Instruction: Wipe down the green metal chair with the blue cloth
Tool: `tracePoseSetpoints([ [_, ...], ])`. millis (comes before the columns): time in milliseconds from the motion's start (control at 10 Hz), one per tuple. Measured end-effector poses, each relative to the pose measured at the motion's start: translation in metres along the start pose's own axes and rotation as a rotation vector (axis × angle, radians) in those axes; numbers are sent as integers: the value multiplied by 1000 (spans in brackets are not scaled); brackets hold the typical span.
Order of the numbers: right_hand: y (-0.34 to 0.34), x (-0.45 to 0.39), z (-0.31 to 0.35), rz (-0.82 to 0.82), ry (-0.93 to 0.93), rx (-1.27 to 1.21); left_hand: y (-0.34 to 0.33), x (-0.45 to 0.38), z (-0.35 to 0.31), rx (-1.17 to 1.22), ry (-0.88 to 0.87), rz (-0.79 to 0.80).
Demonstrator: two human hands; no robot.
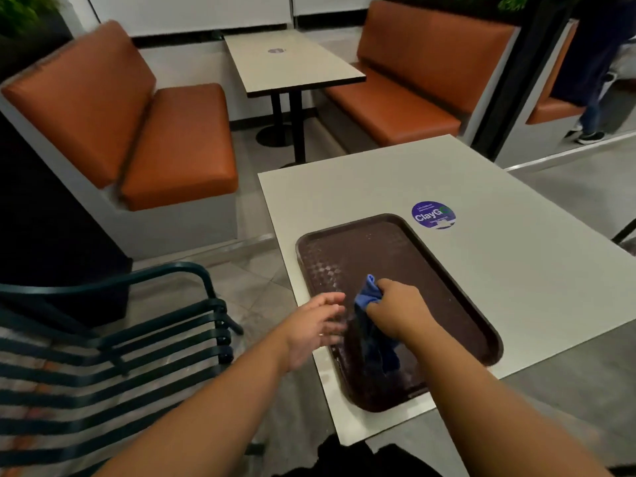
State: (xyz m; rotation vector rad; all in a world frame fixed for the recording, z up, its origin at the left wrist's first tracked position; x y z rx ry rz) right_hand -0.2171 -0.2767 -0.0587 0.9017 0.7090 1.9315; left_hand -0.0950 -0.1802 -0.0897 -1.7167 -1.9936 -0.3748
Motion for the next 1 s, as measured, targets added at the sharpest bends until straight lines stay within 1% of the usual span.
tracePoseSetpoints([
  [100,-8,7,10,41,104,-23,-32,-21,5,186,98,81],
  [200,-18,17,8,178,143,-283,-30,-35,10,179,117,-82],
  [300,-1,9,-16,25,151,-340,-15,-45,13,94,82,-238],
  [400,-1,1,-36,47,128,-325,-18,-48,5,110,73,-221],
  [500,-8,-6,-49,103,91,-346,-23,-51,-3,100,78,-191],
  [600,-8,-18,-57,50,89,-286,-19,-59,-7,-57,57,-194],
  [700,-19,-30,-66,88,43,-126,-9,-62,-11,-253,37,-203],
  [800,-31,-43,-73,149,30,113,9,-56,-9,-318,71,-234],
  [900,-36,-49,-56,209,93,351,37,-40,-15,-426,70,-298],
  [1000,-32,-51,-37,192,158,602,70,-17,-28,-533,38,-444],
])
Point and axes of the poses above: each hand's wrist, its own x-axis away from the middle knuckle, its own y-axis out of the back of the hand, z = x × y, the point moved 9 cm from there along -x, towards the middle knuckle, and after that the axes turned 4 degrees about -x, right-handed, at the moved point
